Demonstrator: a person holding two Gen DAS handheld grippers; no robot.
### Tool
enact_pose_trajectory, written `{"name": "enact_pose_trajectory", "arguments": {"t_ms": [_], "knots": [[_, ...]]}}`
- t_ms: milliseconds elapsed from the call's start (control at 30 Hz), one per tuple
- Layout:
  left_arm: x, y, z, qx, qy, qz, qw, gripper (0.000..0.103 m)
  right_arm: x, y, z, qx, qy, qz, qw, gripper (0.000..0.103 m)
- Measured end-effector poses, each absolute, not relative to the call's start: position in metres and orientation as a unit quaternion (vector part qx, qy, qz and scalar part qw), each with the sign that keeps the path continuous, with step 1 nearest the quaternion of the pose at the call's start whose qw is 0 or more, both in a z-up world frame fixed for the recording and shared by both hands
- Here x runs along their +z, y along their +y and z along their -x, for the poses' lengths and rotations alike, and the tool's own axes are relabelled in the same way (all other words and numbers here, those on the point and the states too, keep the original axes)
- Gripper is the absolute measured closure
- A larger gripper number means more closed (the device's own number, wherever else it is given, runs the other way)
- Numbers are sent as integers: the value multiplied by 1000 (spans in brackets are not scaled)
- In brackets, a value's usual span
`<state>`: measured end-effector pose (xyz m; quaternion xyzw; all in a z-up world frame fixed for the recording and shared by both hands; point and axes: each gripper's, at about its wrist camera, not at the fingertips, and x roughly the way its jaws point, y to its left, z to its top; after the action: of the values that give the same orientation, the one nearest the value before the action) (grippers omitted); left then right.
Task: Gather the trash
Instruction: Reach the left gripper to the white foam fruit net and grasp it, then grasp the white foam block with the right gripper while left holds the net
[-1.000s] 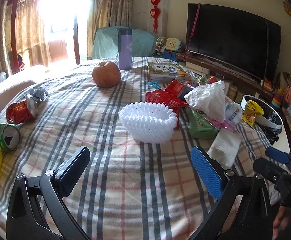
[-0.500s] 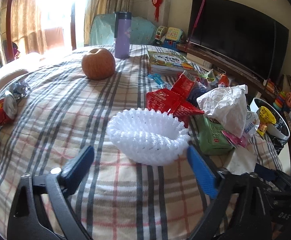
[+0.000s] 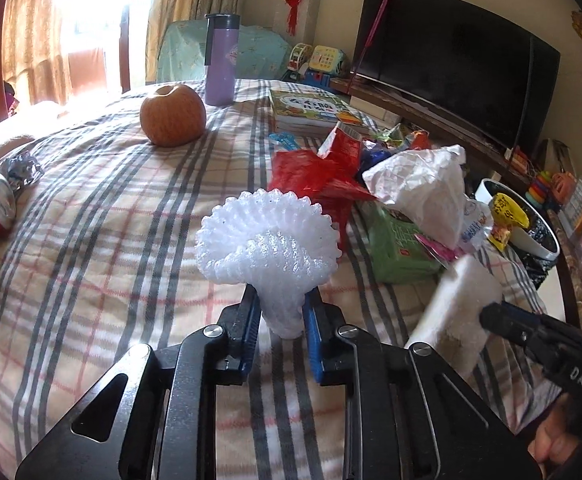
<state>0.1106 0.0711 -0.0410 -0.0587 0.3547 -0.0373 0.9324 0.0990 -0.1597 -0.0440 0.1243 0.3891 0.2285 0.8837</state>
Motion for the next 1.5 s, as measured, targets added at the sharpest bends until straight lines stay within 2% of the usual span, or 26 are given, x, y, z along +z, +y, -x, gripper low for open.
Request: {"name": "enact_pose_trajectory", "arguments": {"t_ms": [67,167,333,433,467,500,533,567,667,767,800,933,967,1000,1067,1100,1267,1500], "knots": [[-38,69,-101,-40,352,58,933,85,-41,-162,-94,232,384,-126,885,92],[-30,64,-88,-48,343,55,936,85,-37,-163,-89,234,380,-125,886,103],[-18,55,-76,-61,326,46,942,85,-34,-170,-87,236,377,-137,885,101],[-16,56,-73,-63,326,51,942,85,-39,-172,-93,236,391,-158,875,84],[-16,56,-71,-61,325,51,942,85,-40,-171,-93,234,392,-155,876,66],[-17,57,-70,-59,325,52,943,85,-41,-170,-93,235,392,-156,875,39],[-18,59,-69,-57,325,54,942,85,-42,-168,-93,236,393,-162,874,28],[-19,59,-68,-56,326,55,942,85,-43,-167,-92,235,392,-165,874,23],[-22,65,-68,-51,330,63,940,85,-45,-154,-97,230,397,-148,876,21],[-25,71,-69,-50,333,68,939,85,-47,-134,-101,231,402,-107,880,9],[-26,73,-69,-49,333,70,939,85,-48,-128,-103,229,403,-91,881,8],[-28,78,-71,-47,335,76,938,85,-59,-115,-108,220,412,-55,883,9],[-29,79,-72,-47,336,78,937,85,-61,-116,-108,218,410,-53,884,14],[-29,79,-72,-48,336,79,937,85,-61,-116,-108,214,406,-49,887,31],[-30,78,-72,-50,336,78,937,85,-60,-119,-106,214,403,-48,888,33],[-30,77,-72,-53,336,77,937,85,-58,-122,-105,218,402,-54,888,43],[-28,65,-70,-70,335,72,937,85,-48,-138,-93,233,395,-75,885,62],[-23,34,-63,-108,336,57,934,85,-34,-167,-75,231,381,-97,890,70]]}}
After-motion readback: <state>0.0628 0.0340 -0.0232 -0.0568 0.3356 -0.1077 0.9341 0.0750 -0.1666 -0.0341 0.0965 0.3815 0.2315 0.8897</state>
